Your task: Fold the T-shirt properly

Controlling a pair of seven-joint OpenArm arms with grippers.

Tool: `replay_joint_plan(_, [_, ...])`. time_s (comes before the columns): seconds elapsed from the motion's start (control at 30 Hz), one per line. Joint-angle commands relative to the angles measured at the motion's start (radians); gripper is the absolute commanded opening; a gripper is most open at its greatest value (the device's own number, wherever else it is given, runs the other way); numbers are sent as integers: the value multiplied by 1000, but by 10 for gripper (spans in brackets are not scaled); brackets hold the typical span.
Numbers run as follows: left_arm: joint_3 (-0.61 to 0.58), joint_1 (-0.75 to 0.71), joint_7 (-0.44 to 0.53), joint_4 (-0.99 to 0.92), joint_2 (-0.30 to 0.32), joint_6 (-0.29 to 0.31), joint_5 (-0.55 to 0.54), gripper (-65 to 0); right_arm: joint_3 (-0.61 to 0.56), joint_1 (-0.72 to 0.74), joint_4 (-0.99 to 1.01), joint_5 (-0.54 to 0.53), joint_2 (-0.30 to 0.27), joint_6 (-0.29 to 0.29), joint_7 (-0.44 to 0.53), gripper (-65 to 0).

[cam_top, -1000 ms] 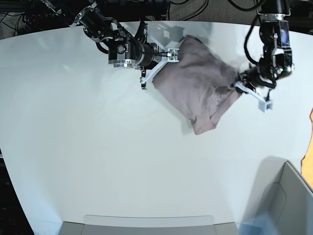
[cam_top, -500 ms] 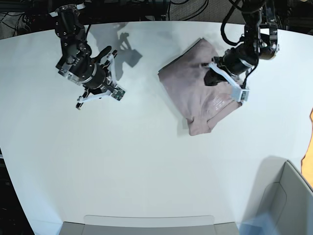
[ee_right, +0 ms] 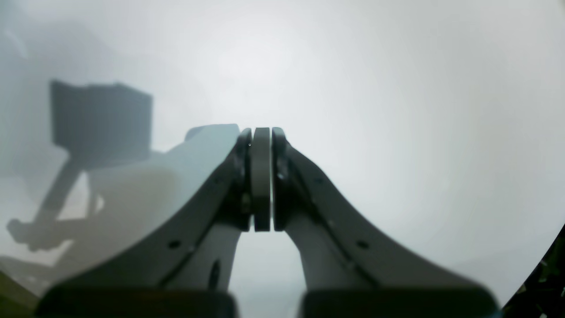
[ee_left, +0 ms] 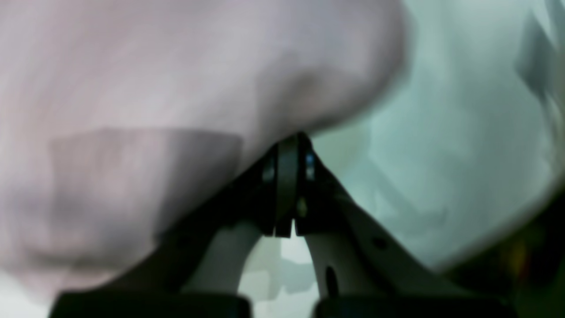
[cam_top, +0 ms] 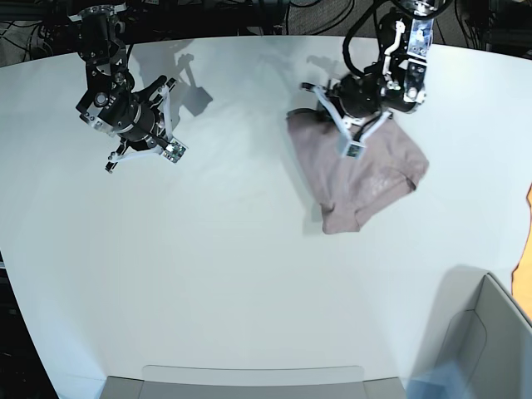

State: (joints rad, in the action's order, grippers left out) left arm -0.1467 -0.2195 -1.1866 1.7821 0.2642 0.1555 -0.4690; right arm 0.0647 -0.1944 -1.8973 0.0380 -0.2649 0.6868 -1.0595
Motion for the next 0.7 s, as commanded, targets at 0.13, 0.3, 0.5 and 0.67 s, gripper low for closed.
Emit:
replay_joint_plan(0.13, [174, -45, -19, 100, 16, -15, 31, -650, 8, -9, -17, 3, -17, 11, 8, -650])
replay_joint_plan(0.3, [180, -94, 18, 252, 22, -14, 29, -650, 5, -10, -17, 0, -10, 11, 8, -650])
replay_joint_plan(0.5, [258, 45, 267, 163, -23, -20, 34, -650, 1, -15, -17, -2, -9, 11, 6, -650])
replay_joint_plan(0.67, [264, 217, 282, -67, -30, -15, 33, -650, 1, -37, -17, -2, -9, 11, 5, -650])
